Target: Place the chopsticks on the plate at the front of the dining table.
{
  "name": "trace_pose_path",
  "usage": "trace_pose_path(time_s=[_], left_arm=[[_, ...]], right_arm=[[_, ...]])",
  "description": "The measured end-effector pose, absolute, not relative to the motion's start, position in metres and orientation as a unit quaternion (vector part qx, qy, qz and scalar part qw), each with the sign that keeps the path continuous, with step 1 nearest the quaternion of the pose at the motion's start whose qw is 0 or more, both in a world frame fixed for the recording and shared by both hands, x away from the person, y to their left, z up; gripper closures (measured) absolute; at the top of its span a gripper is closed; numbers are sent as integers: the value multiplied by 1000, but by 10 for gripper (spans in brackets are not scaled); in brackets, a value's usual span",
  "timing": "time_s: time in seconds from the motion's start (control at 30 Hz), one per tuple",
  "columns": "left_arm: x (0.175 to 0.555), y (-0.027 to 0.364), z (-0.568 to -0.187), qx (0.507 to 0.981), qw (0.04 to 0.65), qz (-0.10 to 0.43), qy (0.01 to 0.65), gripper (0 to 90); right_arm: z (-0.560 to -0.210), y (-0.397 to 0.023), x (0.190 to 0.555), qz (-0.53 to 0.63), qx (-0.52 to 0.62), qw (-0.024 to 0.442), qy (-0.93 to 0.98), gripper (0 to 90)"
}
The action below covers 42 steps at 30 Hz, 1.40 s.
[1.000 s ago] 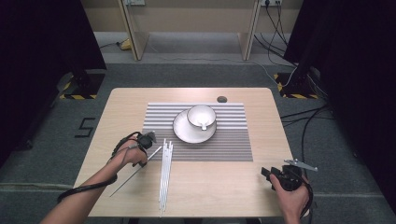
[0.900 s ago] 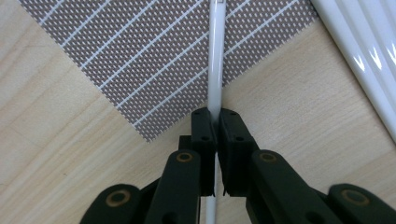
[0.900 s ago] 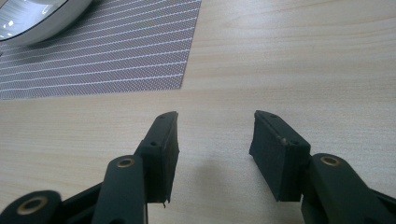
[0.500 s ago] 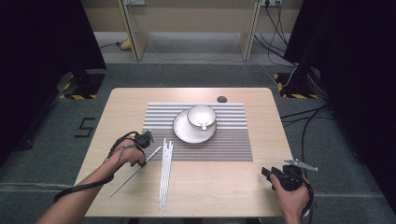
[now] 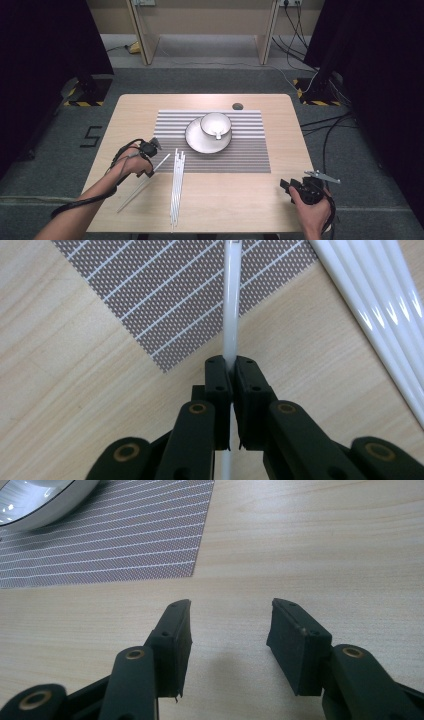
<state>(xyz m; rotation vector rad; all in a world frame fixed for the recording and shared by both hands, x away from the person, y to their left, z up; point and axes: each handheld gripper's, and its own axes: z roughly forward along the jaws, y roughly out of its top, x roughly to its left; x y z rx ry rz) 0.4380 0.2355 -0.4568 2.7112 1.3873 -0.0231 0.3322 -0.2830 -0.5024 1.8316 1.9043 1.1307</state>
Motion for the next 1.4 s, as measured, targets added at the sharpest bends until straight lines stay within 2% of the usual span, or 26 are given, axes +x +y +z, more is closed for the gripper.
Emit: trace_pose_path(time_s=[1.4], left_arm=[[475,224,-438,865,78,-11,496,853]], right_arm=[[-501,-284,332,391,634,135,654,518]])
